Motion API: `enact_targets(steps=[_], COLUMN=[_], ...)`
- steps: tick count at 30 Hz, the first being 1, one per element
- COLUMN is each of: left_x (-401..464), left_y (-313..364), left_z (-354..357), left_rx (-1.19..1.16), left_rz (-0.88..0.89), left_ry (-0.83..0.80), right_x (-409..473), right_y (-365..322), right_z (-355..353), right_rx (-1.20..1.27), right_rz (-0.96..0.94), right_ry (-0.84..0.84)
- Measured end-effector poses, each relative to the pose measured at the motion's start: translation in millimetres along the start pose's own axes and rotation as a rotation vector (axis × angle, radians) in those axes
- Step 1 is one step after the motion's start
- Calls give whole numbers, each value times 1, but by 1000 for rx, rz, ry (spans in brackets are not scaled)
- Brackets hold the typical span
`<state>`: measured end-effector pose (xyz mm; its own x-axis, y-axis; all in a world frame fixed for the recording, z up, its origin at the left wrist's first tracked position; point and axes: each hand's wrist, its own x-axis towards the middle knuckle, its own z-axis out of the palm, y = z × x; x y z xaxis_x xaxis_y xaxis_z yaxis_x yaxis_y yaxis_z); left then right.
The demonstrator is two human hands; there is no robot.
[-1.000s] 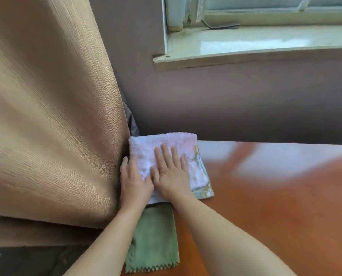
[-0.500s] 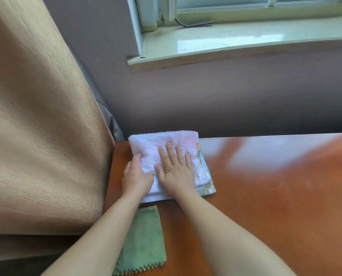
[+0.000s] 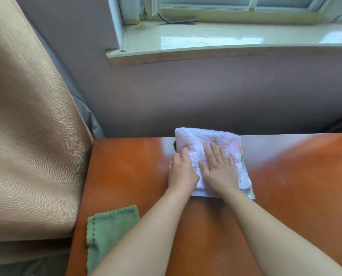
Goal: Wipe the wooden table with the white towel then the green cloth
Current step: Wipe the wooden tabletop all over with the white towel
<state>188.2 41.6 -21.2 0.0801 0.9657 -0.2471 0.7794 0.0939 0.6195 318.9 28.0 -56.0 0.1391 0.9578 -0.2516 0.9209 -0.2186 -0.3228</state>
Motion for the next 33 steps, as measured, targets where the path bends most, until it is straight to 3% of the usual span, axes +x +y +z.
enact_targets(steps=[4, 6, 15, 23, 29, 33], left_x=[-3, -7, -8, 7, 9, 18], left_y=[-12, -22, -77, -36, -14, -7], left_z=[-11, -21, -66, -21, 16, 21], left_rx=[25, 67, -38, 80, 389, 462], left_rz=[-45, -86, -221, -40, -43, -73], left_ry=[17, 42, 212, 70, -33, -100], right_x=[10, 11, 3, 22, 49, 51], right_y=[-35, -57, -116, -40, 75, 66], right_z=[-9, -1, 47, 19, -33, -28], right_rx=[276, 206, 46, 34, 42, 48], right_rz=[143, 161, -122, -96, 192, 213], right_ry=[46, 52, 106, 160, 230, 236])
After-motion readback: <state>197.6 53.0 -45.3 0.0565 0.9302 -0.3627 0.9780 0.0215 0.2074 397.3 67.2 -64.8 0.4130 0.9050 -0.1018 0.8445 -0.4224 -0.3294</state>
